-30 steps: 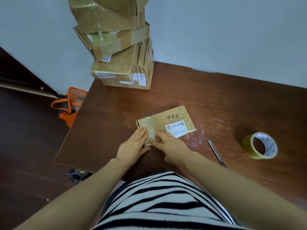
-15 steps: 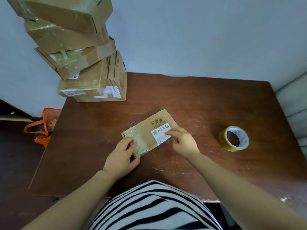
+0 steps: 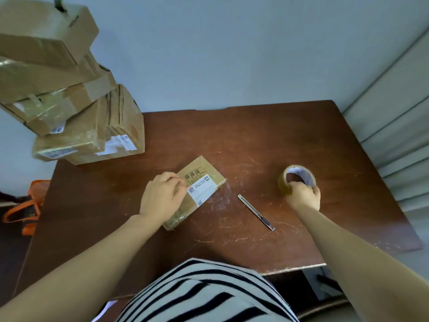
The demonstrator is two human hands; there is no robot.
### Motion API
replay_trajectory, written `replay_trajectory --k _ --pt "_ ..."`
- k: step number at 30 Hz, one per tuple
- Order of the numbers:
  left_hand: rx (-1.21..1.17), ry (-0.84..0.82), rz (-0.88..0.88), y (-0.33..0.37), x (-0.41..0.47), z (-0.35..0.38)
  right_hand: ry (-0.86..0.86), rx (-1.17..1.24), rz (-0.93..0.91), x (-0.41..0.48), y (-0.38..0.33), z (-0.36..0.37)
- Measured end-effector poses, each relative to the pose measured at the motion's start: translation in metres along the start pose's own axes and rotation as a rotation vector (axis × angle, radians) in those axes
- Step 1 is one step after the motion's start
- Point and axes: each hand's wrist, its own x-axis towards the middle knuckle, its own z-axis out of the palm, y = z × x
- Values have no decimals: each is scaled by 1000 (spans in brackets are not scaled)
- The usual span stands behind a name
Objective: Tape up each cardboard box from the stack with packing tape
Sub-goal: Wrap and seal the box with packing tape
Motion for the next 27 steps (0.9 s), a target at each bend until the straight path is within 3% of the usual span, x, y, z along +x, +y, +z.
replay_trajectory --k 3,5,9,12,16,23,27 --pt "-133 -26 -117 16 7 -4 52 164 -66 -5 -12 -5" --pt "-289 -28 -205 25 12 -6 19 424 -162 -13 -35 -18" --pt "-601 -42 -313 43 23 -17 -114 994 -337 -46 -90 -46" --pt "-880 -88 -393 60 24 -36 -266 1224 -493 -68 -121 -57" --pt "-1176 -96 -393 69 23 -62 -344 1294 -618 -78 -145 -60" --pt "-1353 4 -515 67 25 -83 -272 1174 -762 -84 -160 -59" --pt "-1439 -33 -531 64 23 -83 -256 1067 -831 -86 -160 -57"
